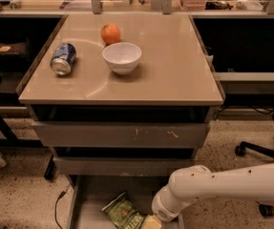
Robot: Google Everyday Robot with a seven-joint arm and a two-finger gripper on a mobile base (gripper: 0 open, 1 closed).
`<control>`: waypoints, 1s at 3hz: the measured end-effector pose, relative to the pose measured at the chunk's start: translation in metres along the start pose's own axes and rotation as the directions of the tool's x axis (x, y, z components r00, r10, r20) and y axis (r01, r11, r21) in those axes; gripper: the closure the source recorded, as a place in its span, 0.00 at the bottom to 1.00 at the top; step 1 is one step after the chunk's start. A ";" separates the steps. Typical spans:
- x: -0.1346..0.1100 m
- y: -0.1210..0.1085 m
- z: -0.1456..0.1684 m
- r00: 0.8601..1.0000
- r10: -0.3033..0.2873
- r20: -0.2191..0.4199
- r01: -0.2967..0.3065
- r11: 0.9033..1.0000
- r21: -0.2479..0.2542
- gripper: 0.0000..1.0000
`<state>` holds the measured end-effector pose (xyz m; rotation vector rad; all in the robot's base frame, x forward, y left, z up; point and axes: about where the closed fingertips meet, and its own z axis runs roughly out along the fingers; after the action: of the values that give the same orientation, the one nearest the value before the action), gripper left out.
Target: Pick green jalapeno chip bag from bottom drawer and place on counter
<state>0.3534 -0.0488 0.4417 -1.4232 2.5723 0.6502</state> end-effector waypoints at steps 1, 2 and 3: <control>0.002 -0.010 0.041 1.000 -0.009 0.018 0.009 1.000 -0.019 0.00; -0.019 -0.046 0.114 0.994 0.044 0.105 -0.045 0.999 0.011 0.00; -0.018 -0.045 0.118 0.994 0.047 0.103 -0.048 0.999 0.004 0.00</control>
Offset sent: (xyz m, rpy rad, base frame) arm 0.0560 0.0474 -0.1300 0.0988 -0.1287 -0.1104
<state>0.3896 -0.0052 0.3275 -1.2940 2.5331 0.7019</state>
